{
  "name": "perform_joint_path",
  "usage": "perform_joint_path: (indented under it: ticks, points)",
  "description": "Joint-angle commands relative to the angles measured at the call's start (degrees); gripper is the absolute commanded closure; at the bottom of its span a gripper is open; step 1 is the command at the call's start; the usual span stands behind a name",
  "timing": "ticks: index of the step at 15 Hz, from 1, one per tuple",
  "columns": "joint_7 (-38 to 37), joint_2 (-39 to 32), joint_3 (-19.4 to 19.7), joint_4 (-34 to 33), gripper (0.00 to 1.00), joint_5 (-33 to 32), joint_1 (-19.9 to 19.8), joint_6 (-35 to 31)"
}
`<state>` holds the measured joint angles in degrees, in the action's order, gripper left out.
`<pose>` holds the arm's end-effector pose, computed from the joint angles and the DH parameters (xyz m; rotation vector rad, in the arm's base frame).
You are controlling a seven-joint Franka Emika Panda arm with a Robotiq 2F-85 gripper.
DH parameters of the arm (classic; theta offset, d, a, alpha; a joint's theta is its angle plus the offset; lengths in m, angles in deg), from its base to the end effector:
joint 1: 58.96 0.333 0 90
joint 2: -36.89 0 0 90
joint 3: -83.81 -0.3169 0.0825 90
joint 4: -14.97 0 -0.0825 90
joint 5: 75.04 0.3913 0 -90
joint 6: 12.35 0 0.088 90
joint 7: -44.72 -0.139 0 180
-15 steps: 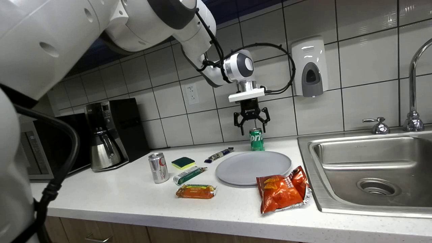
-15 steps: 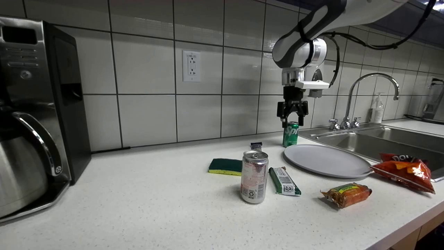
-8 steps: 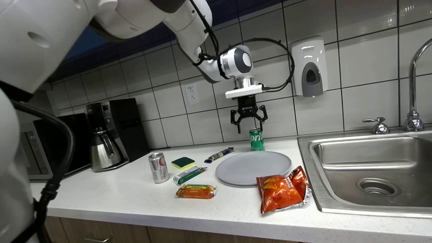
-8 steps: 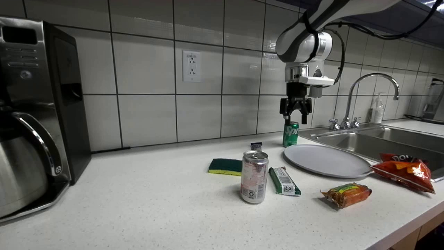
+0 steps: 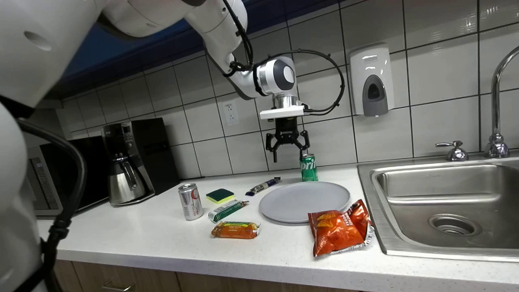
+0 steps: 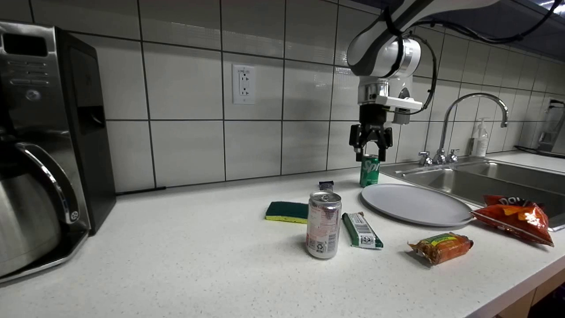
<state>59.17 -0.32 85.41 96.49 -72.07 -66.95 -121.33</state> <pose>0.6949 -0.1091 0.2680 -3.0652 -0.1043 0.2457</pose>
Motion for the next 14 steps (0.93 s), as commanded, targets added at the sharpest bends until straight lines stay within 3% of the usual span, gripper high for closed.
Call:
perform_joint_path:
  ticks: [1, 14]
  points:
    - [-0.2, 0.0, -0.5, 0.1, 0.00, -0.2, -0.1, 0.2]
    - [-0.2, 0.7, -0.6, 1.1, 0.00, -0.2, 0.2, 0.2]
